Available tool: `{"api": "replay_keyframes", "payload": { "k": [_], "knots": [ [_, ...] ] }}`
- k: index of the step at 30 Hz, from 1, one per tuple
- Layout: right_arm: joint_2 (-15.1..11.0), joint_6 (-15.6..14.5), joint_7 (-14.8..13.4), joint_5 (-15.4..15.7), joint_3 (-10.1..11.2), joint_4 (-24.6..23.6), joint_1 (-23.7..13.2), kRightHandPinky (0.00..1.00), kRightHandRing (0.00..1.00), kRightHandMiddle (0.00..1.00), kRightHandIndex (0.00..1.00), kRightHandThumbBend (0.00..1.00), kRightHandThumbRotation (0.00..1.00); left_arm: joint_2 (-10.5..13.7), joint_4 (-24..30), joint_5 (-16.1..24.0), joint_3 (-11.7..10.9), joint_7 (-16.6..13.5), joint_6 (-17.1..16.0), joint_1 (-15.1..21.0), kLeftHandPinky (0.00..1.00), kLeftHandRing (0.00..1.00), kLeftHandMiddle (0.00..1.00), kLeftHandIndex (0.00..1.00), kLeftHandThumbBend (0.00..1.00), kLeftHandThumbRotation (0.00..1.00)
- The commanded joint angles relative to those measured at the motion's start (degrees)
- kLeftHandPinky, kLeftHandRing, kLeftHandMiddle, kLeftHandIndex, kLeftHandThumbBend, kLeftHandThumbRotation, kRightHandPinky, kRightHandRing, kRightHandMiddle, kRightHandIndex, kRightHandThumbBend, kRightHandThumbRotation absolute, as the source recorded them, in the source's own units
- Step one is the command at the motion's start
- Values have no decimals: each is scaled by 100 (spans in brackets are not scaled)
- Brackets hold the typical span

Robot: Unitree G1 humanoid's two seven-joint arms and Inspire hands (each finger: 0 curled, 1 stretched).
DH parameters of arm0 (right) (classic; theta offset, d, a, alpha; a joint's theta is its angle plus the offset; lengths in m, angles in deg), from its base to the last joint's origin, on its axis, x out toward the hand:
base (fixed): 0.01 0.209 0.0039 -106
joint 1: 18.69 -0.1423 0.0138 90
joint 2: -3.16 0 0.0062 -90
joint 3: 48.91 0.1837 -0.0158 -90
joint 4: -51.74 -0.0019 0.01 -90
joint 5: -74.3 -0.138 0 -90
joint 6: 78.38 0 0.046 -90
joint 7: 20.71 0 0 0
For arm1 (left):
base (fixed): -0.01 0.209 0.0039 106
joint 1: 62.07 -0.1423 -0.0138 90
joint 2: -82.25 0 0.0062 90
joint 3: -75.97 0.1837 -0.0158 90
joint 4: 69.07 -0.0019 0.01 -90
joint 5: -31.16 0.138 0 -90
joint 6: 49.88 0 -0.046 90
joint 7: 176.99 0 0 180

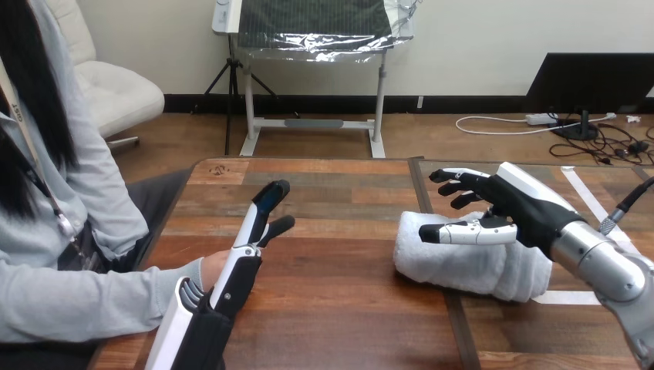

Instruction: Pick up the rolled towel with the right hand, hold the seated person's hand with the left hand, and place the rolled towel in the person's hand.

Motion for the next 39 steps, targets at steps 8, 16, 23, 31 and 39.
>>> {"api": "replay_keyframes", "payload": {
  "k": [8, 16, 23, 31, 39],
  "knots": [
    [-296, -357, 419, -294, 280, -1108, 98, 64, 80, 86, 90, 100, 62, 9, -5, -19, -31, -15, -47, 457, 93, 100, 100, 100, 100, 77],
    [-447, -458, 584, -378, 348, -1443, 153, 64, 81, 87, 91, 100, 63, 28, -130, 17, -49, -9, -138, 573, 93, 99, 100, 100, 100, 79],
    [-512, -525, 621, -439, 412, -1539, 114, 63, 81, 87, 91, 100, 63, 65, -136, -51, 10, 12, -82, 579, 97, 100, 100, 100, 100, 78],
    [-561, -544, 507, -312, 417, -1522, 30, 63, 82, 87, 90, 100, 63, 38, -228, -22, -21, -9, -192, 630, 99, 100, 100, 100, 100, 79],
    [-604, -663, 571, -318, 424, -1477, -103, 63, 82, 87, 90, 100, 65, 3, -124, 70, -101, -11, -112, 588, 98, 100, 100, 100, 100, 80]
  ]
}}
